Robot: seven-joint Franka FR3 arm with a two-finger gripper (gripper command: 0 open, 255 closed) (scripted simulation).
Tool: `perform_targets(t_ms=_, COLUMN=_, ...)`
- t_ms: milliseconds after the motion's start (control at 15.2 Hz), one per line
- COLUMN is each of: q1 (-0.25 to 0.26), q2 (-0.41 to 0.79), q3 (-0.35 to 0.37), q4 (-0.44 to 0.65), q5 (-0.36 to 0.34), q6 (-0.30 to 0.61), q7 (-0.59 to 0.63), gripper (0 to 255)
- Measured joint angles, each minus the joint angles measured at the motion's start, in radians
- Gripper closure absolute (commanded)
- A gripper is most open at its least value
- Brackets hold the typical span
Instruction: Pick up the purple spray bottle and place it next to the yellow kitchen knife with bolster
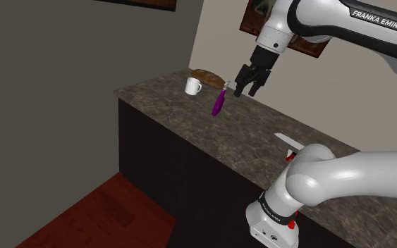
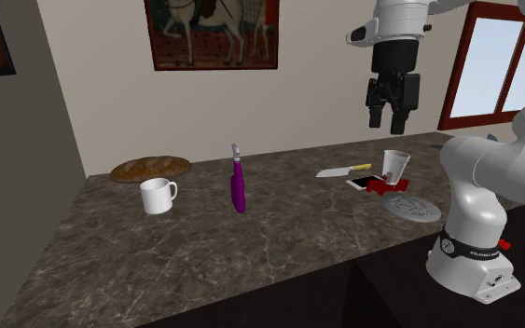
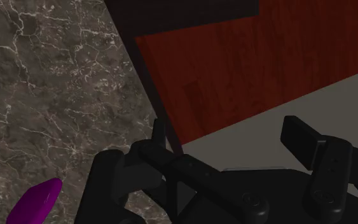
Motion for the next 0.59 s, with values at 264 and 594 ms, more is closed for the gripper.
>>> perform_targets(t_ms=264, q1=-0.018, q2=0.073, q3=0.005, q4=0.021, q5=-0.018, q6=0.048, q7=0.026, gripper=0)
perform_targets(t_ms=594, q1=-0.064, q2=0.248, q3=0.006, q4=0.089, q5=-0.069, q6=0.145, q7=0.084, gripper=0)
